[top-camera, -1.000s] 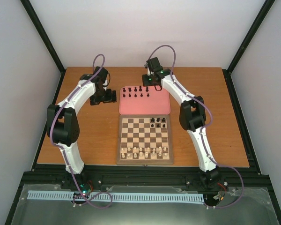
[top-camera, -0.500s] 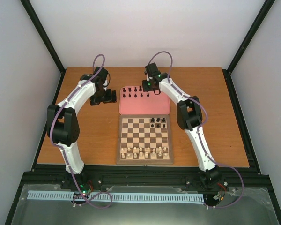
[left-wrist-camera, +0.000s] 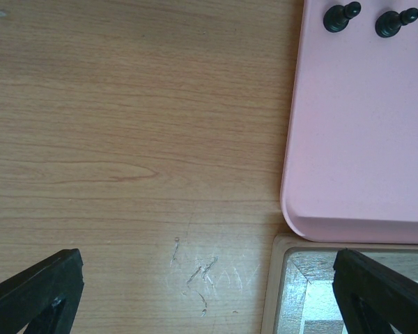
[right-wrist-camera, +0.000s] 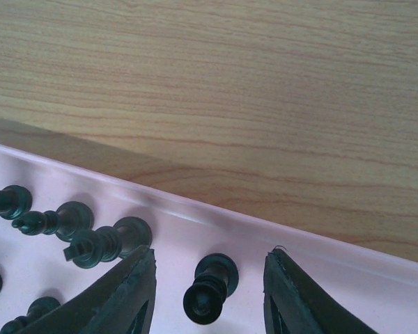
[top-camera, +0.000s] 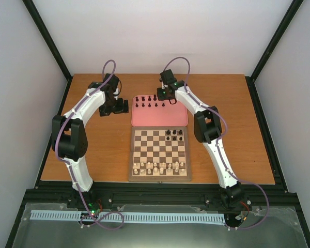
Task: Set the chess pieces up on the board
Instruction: Pick up the chess piece from the storage box.
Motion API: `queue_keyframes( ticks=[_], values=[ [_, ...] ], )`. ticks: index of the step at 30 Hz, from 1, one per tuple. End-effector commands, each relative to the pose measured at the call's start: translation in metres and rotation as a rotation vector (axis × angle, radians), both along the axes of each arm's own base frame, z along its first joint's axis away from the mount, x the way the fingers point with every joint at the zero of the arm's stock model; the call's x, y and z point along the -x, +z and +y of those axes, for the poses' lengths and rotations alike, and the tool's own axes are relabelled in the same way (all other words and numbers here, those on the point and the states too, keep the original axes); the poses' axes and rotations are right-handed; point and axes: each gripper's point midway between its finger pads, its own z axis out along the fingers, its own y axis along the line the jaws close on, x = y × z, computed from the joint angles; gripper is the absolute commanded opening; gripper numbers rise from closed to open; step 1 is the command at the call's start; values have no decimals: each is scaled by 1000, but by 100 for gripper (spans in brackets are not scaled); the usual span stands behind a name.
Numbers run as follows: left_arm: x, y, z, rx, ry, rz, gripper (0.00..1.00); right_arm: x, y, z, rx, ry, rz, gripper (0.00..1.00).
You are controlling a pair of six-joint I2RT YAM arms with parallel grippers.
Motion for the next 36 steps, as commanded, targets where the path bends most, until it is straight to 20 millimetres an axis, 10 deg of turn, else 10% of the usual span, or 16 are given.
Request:
queue_keyframes(
  ticks=[1, 20, 36],
  values=[
    [-5, 1, -3, 7, -13, -9, 100, -6, -6, -3, -10, -18, 5, 43],
    [-6, -3, -4, 7, -14, 3, 100, -13, 13, 4, -51, 13, -35, 10],
    [-8, 5, -4, 14, -14, -16, 100, 4, 154, -1, -126, 37, -223, 3]
  ],
)
